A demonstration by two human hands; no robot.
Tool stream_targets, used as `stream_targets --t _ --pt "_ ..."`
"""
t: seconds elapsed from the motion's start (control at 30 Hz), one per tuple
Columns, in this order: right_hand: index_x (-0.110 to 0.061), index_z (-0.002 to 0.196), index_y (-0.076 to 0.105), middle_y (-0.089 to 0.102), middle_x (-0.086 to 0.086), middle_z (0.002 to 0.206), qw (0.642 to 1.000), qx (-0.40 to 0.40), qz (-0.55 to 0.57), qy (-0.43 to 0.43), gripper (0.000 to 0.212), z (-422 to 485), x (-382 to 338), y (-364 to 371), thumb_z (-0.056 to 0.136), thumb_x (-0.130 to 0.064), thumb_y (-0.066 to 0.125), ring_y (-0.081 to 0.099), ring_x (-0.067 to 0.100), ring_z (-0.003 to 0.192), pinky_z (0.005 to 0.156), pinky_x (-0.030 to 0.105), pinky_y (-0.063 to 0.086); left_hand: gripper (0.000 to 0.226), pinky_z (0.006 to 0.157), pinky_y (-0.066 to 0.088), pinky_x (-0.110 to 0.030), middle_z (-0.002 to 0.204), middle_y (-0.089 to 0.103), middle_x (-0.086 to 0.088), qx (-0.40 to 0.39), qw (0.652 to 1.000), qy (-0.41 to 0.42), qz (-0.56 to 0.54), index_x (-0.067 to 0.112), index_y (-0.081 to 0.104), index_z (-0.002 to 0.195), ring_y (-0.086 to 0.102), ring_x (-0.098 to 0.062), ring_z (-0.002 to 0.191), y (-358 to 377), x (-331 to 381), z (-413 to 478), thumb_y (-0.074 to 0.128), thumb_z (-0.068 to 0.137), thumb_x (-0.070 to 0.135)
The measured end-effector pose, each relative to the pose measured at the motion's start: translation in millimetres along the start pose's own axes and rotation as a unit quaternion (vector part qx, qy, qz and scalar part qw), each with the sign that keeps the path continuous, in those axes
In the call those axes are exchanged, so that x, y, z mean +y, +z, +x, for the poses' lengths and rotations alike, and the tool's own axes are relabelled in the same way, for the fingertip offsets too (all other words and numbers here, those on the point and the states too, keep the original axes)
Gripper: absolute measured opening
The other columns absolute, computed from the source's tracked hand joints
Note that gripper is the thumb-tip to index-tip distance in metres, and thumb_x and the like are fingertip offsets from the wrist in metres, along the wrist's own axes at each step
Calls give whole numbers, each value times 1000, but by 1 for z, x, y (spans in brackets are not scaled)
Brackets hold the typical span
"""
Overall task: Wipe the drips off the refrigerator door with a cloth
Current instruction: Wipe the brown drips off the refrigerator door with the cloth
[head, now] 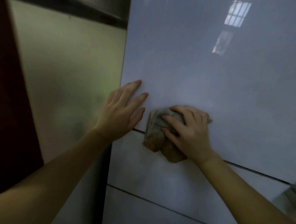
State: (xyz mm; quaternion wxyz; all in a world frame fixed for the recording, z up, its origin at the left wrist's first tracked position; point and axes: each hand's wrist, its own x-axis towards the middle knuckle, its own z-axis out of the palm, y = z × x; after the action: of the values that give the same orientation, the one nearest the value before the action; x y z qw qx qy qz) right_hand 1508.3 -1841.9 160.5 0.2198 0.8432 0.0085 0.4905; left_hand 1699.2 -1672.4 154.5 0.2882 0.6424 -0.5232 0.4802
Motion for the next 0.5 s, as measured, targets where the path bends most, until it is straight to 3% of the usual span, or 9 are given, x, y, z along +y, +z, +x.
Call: stream_targets --t 0.2,0.5 --pt "-18 114 75 67 14 124 999 34 -4 13 31 76 68 -66 91 -40 74 61 37 110 91 49 47 49 113 34 -46 157 38 -21 -19 999 -26 -3 10 50 143 39 -35 144 -26 16 85 50 101 36" --pt "-14 116 74 65 14 121 991 120 -50 45 34 198 170 -171 89 -34 73 56 33 109 89 45 43 47 115 33 -46 158 36 -18 6 999 -22 -24 11 56 139 37 -34 146 -92 41 247 49 100 37"
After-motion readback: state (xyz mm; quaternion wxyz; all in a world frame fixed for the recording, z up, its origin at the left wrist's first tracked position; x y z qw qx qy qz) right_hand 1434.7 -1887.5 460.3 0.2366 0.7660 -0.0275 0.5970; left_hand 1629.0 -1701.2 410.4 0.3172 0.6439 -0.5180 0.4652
